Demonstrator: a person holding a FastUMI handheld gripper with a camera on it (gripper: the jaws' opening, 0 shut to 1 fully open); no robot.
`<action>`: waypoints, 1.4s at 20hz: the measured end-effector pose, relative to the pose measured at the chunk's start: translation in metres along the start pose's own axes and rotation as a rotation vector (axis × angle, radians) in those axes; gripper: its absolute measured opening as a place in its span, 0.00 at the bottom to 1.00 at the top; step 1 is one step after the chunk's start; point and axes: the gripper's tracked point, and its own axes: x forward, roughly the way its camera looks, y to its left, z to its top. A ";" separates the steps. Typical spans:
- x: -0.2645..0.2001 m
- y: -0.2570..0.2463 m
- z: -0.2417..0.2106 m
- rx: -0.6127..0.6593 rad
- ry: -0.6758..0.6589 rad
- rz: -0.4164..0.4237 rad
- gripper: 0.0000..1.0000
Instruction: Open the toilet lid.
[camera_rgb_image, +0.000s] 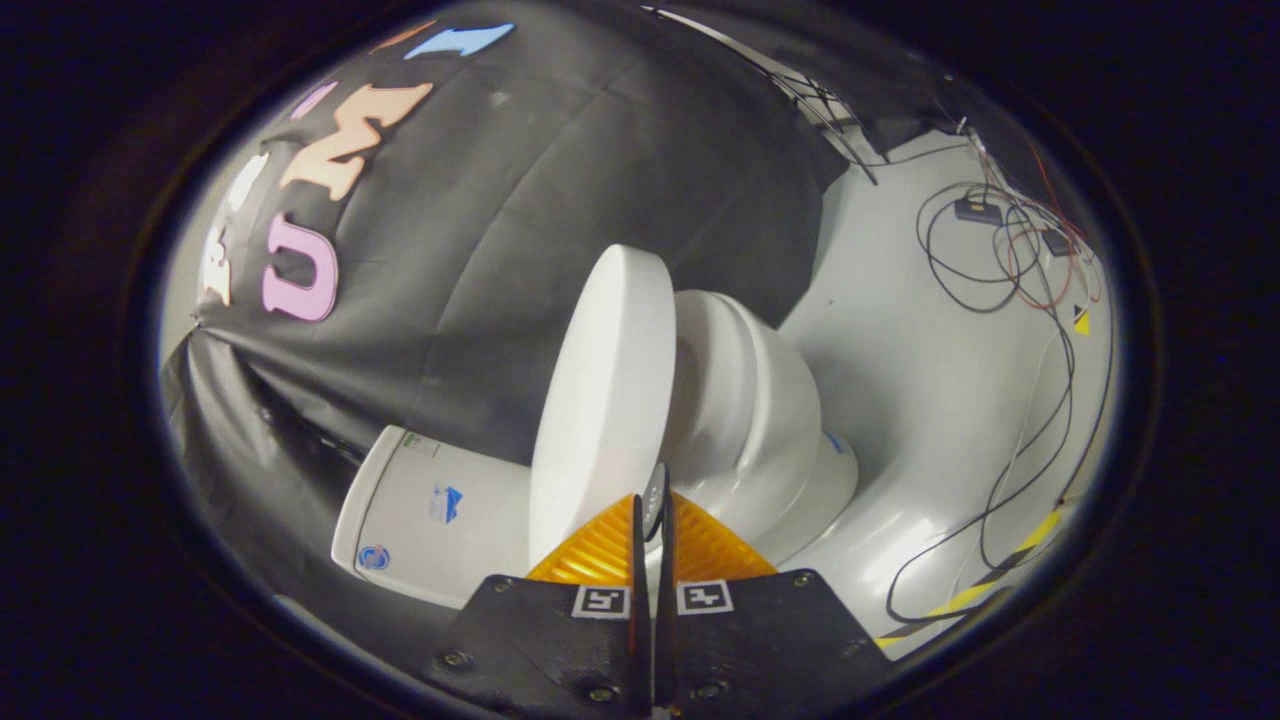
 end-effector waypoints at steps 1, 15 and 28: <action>-0.002 0.006 0.002 -0.004 -0.005 0.012 0.03; -0.031 0.094 0.007 -0.260 -0.056 0.163 0.03; -0.041 0.139 0.001 -0.375 -0.115 0.158 0.01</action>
